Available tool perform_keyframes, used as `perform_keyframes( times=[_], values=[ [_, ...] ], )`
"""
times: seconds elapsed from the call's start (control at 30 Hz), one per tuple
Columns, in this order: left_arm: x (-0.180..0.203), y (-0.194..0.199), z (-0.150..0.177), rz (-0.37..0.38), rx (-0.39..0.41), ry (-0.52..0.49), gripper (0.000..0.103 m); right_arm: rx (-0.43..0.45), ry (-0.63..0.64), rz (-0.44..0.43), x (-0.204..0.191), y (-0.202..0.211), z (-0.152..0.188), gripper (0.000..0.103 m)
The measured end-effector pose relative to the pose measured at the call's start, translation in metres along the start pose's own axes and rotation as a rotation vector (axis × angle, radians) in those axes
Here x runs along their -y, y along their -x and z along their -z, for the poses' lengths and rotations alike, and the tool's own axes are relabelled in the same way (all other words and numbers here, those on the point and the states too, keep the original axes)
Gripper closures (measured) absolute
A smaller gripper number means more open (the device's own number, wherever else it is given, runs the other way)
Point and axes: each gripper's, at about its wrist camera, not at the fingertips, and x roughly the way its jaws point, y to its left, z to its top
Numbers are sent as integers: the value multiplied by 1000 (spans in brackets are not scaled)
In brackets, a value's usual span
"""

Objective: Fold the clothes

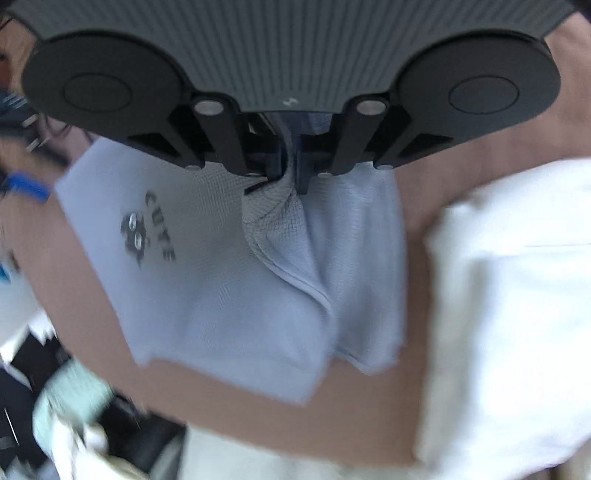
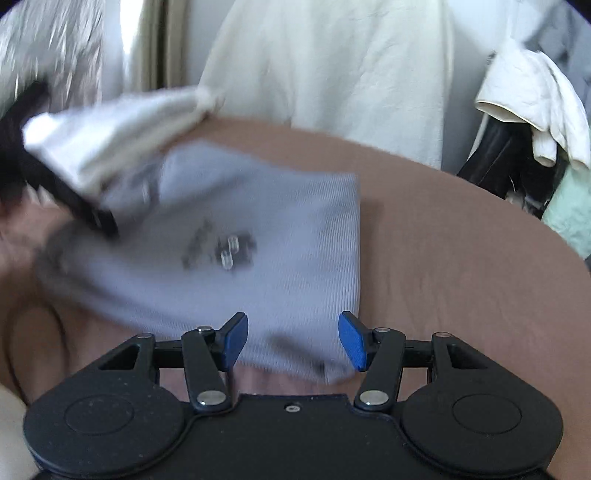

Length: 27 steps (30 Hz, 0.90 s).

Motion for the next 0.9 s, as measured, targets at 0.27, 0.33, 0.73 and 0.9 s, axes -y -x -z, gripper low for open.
perform_keyframes(
  times=[0.27,0.33,0.73,0.9],
  values=[
    [-44,3,20,31,-128,193,88,-12,-60,37,24,-10,18,45],
    [-52,8,19,56,-105,235,88,10,-126,3,33,-12,18,45],
    [4,40,15,60,120,-28,55,7,-359,-63,61,-32,34,45],
    [26,34,14,-6,139,-108,55,17,-371,-68,60,-44,32,56]
  ],
)
